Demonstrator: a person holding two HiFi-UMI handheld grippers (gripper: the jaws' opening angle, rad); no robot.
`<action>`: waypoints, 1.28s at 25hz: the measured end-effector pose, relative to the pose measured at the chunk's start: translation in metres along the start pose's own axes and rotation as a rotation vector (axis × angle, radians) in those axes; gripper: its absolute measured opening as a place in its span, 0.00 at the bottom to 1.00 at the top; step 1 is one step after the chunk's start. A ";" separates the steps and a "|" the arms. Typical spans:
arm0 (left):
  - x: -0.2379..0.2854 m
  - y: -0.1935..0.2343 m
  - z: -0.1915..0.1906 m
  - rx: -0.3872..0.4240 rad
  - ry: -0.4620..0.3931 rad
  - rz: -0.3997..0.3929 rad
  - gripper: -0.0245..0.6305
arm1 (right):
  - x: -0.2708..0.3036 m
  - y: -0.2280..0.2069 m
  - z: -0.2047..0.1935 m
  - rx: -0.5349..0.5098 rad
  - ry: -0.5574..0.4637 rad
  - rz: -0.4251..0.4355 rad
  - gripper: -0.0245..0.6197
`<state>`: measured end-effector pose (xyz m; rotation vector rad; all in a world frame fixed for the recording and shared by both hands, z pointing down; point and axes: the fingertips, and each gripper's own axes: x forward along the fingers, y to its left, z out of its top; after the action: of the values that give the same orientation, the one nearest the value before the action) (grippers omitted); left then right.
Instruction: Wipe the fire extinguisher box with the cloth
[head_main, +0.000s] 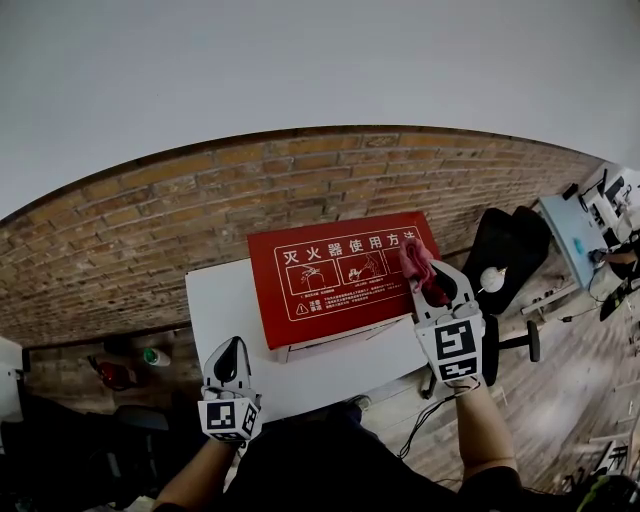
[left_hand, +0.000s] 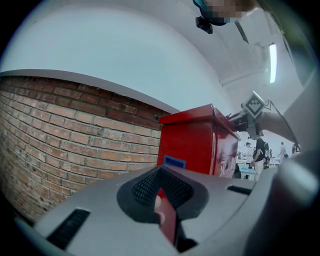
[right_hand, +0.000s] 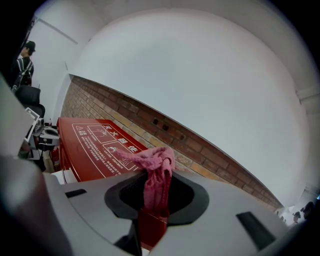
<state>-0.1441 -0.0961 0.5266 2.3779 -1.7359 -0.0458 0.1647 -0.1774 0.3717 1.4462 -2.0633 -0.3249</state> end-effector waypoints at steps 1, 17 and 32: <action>-0.001 0.001 0.000 0.000 -0.001 0.000 0.07 | 0.000 0.002 0.001 -0.007 0.001 0.003 0.19; -0.008 0.011 -0.001 -0.003 -0.007 0.012 0.07 | 0.001 0.053 0.019 -0.444 0.081 0.101 0.19; -0.011 0.019 -0.002 -0.017 -0.010 0.018 0.07 | 0.006 0.080 0.021 -0.849 0.232 0.119 0.19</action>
<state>-0.1652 -0.0907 0.5306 2.3541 -1.7539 -0.0695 0.0886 -0.1552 0.3977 0.7897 -1.5127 -0.8189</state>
